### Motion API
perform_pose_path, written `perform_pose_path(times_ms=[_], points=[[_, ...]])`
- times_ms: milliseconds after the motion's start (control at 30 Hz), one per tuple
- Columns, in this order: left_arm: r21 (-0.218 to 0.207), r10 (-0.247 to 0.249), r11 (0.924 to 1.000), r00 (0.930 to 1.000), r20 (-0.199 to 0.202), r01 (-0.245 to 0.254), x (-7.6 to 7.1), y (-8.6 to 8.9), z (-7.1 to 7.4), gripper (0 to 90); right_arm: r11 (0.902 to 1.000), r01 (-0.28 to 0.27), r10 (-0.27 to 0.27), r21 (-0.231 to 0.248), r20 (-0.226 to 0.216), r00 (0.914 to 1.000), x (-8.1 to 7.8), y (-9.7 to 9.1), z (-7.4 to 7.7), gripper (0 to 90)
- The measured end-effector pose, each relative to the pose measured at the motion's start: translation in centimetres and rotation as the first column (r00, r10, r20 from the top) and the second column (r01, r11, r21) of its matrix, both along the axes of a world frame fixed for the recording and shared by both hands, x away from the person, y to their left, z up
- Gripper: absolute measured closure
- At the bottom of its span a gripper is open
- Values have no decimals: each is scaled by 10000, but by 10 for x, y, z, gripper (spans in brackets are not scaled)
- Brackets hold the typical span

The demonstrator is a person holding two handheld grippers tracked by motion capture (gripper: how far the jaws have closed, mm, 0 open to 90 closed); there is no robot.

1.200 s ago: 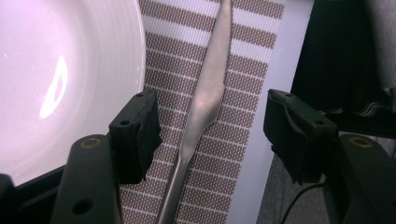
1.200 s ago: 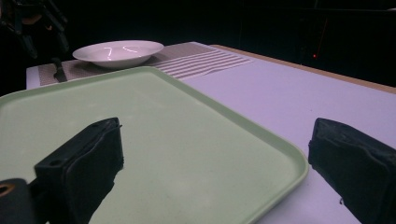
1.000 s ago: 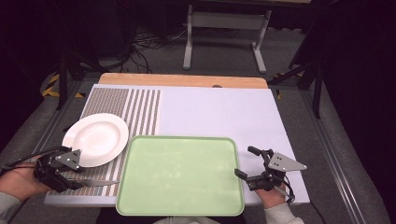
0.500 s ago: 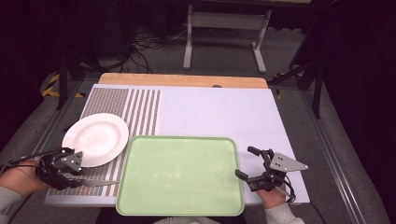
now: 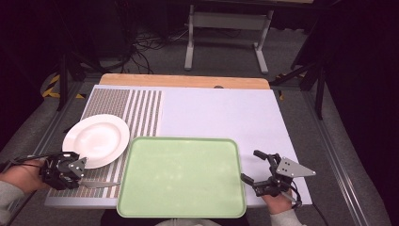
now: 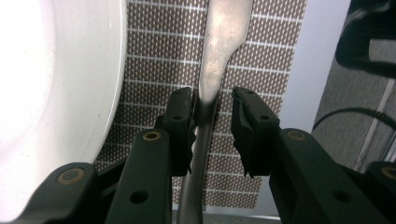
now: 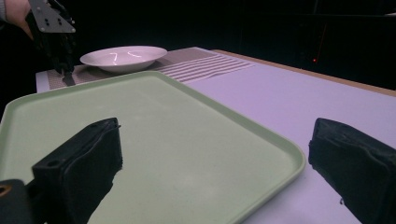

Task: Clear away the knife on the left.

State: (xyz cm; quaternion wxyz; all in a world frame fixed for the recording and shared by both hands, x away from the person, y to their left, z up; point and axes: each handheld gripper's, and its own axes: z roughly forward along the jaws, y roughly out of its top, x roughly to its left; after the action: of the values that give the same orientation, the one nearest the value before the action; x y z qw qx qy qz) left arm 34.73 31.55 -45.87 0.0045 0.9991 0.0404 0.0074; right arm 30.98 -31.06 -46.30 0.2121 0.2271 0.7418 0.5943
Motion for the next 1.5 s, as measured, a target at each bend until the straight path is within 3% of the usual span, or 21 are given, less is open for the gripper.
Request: perform_pose_path(times_ms=[67, 267, 367, 433, 600, 633, 1133, 1167, 1233, 1267, 1367, 1500], points=[[359, -145, 9993, 9999, 26, 144, 0, -1, -3, 706, 10000, 84, -84, 15, 0, 10000, -2, -2, 0, 34], [491, -791, 9957, 9967, 186, 782, 0, -4, -3, 782, 9997, 256, -256, -17, -4, 9997, -7, -7, -1, 36], [743, -1234, 9898, 9922, 179, 1217, 1, -6, -3, 792, 9995, 304, -304, -26, 3, 9995, -9, -8, -1, 36], [800, -1036, 9917, 9942, 277, 1011, -3, -7, -3, 796, 9995, 321, -321, -20, 28, 9995, -10, -9, -1, 36], [792, -1258, 9894, 9910, 448, 1220, -3, -6, -3, 800, 9995, 328, -328, -32, 20, 9995, -11, -10, -1, 36], [769, -1081, 9915, 9933, 403, 1048, -4, -6, -3, 801, 9994, 333, -333, -63, 46, 9994, -11, -10, -1, 36], [709, -1264, 9898, 9910, 428, 1232, -4, -7, -3, 803, 9994, 344, -344, -37, 34, 9994, -10, -10, -1, 34], [689, -1067, 9922, 9933, 436, 1036, -6, -7, -2, 803, 9994, 338, -338, -26, 30, 9994, -10, -10, -1, 35], [639, -1322, 9896, 9900, 487, 1290, -4, -7, 1, 803, 9995, 311, -311, 33, 7, 9995, -10, -9, -1, 35], [507, -997, 9940, 9936, 531, 970, -7, -6, 2, 803, 9995, 312, -312, 8, 25, 9995, -9, -10, -1, 34], [615, -1248, 9907, 9906, 562, 1213, -6, -6, 7, 802, 9997, 251, -251, -4, -13, 9997, -9, -9, -2, 32], [447, -1018, 9941, 9928, 625, 991, -7, -6, 16, 802, 9997, 249, -248, 46, -8, 9997, -8, -8, -1, 32]])
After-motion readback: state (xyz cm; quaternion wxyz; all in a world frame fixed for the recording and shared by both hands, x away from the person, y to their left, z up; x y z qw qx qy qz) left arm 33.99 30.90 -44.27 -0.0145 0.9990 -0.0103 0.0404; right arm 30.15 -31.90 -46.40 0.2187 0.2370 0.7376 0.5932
